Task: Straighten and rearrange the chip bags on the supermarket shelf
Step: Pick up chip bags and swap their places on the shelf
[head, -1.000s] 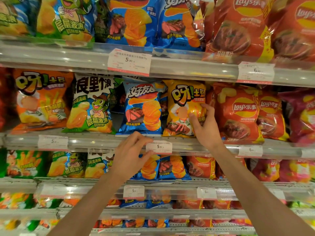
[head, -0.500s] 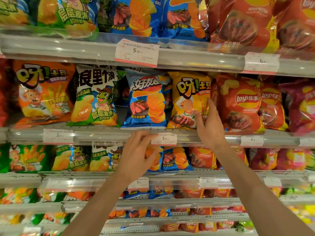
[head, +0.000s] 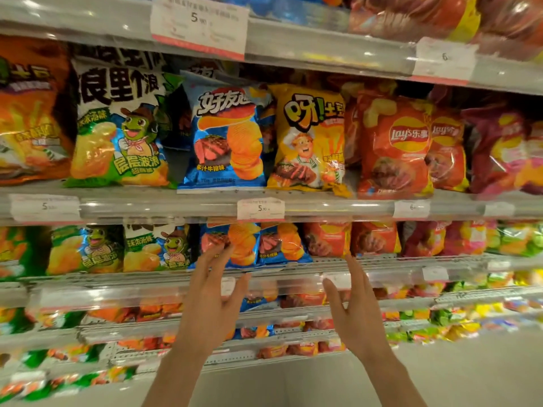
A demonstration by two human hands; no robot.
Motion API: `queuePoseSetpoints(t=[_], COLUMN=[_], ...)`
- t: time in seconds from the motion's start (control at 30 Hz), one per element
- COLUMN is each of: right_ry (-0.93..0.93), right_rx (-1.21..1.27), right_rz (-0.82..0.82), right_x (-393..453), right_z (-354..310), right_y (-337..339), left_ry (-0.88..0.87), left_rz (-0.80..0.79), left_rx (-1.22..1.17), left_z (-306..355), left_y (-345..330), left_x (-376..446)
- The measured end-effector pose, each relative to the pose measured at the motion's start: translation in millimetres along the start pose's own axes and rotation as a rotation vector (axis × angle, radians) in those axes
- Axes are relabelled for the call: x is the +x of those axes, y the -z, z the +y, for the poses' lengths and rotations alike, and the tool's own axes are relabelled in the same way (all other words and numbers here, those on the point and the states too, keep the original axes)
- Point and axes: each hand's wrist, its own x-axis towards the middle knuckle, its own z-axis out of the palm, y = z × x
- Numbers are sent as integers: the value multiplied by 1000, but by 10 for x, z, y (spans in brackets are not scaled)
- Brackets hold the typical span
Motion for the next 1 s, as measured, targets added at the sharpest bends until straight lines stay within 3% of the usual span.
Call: queuePoseSetpoints(t=[0.23, 0.4, 0.53, 0.67, 0.83, 1.0], right_ry=[-104, -125, 12, 204, 363, 227], right_rx=[20, 60, 138, 132, 104, 137], right_rz=[-6, 53, 118, 160, 45, -168], right_x=[241, 631, 975, 1288, 1707, 2022], right_z=[330, 620, 580, 125, -542, -833], right_y=[493, 1022, 1328, 1511, 1300, 953], left_ry=[154, 60, 13, -44, 16, 154], left_rz=[44, 114, 148, 157, 86, -5], left_rx=[10, 57, 120, 201, 451, 476], left_z=[269, 686, 1039, 1243, 1296, 1285], left_y=[-142, -223, -213, -221, -297, -384], left_x=[-8, 407, 915, 1448, 1908, 2009])
